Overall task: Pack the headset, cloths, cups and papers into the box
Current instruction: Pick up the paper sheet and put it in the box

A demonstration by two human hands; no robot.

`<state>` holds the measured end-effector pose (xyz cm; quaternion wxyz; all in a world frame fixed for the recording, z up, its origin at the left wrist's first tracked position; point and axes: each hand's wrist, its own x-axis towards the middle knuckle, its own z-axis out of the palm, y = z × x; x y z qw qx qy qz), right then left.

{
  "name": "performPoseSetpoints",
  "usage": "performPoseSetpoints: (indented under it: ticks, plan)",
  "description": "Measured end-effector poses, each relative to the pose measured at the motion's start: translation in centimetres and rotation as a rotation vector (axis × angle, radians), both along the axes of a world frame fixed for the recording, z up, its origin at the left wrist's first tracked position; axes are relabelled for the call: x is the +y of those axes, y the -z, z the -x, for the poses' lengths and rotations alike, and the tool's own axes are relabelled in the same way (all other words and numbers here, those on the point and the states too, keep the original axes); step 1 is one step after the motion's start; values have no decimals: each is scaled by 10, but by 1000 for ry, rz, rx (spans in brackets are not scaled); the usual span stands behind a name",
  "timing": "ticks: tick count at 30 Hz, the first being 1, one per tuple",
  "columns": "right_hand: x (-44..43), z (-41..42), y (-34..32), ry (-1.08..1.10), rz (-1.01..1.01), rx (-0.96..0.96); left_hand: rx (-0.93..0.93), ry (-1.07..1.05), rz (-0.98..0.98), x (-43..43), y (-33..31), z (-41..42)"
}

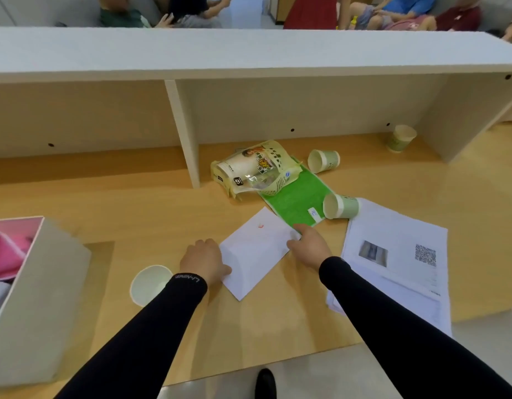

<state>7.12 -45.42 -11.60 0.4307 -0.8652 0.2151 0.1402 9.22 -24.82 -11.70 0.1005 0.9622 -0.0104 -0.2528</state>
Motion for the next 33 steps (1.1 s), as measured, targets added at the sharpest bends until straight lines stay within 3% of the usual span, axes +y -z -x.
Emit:
performPoseSetpoints:
  ticks: [7,15,19,24,28,33]
  plan:
    - [-5,-18,10,-22,58,21,-165,-45,-7,-2,12,1]
    - [-14,-16,5,45,-41,-39,-325,-213,374,-2,-30,-13]
    - [-5,-16,-11,141,-232,-95,-393,-262,599,9,-59,-18]
    - [19,-21,-46,151,-405,-219,-389,-470,962,34,-95,-18]
    - [53,-29,-76,149,-497,-318,-499,-422,879,71,-117,-16]
    - [132,-36,-111,-60,-542,-421,-761,-446,822,143,-149,-10]
